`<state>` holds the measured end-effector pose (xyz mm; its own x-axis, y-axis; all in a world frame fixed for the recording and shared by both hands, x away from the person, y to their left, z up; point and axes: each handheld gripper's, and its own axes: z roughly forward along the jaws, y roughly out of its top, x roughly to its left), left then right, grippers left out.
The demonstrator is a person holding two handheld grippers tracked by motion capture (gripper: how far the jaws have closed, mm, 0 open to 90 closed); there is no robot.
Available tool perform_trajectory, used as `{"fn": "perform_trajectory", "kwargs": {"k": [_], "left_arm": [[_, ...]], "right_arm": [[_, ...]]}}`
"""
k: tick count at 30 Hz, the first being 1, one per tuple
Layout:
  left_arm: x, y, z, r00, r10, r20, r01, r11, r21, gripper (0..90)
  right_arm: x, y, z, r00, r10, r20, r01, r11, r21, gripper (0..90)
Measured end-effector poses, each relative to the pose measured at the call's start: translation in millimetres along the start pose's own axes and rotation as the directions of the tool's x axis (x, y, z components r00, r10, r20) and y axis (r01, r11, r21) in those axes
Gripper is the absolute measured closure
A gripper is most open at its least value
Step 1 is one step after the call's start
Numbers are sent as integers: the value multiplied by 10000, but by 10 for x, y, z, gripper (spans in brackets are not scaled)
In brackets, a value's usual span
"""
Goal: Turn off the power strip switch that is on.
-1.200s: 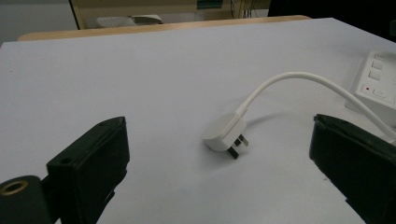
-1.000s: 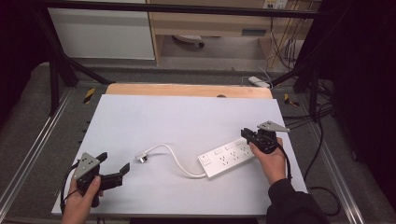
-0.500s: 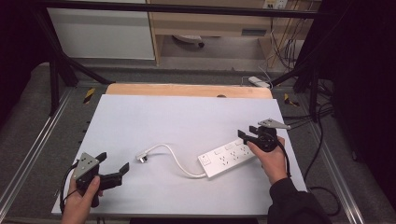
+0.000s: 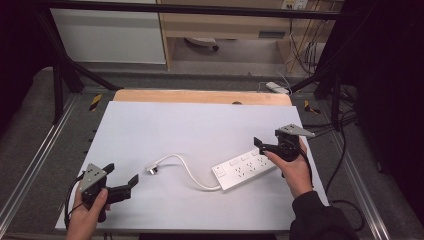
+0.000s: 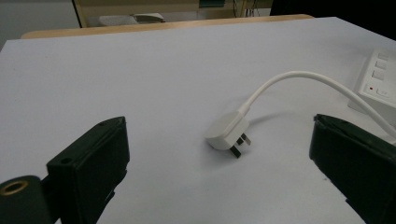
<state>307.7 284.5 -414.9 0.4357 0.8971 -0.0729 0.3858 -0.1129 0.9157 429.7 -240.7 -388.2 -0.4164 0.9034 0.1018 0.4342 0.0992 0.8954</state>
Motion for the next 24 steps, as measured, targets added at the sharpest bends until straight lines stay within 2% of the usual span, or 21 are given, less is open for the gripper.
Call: {"fn": "perform_trajectory", "kwargs": {"k": [5,10,19,24], "left_arm": [[3,-1,1,10000,0,-11,0,10000,33,51],[5,-3,-1,10000,16,-19,-16,10000,23,51],[-9,-11,6,10000,15,-49,-15,10000,31,51],[-9,-16,8,10000,45,-60,-45,10000,71,51]], "right_arm": [[-15,55,-100,9996,-116,-271,107,9995,-314,26],[-44,96,-214,9992,-234,-334,210,9975,-677,31],[-147,81,-424,9995,-277,-175,254,9923,-1213,44],[-198,41,-548,9993,-313,-184,279,9860,-1642,33]]}}
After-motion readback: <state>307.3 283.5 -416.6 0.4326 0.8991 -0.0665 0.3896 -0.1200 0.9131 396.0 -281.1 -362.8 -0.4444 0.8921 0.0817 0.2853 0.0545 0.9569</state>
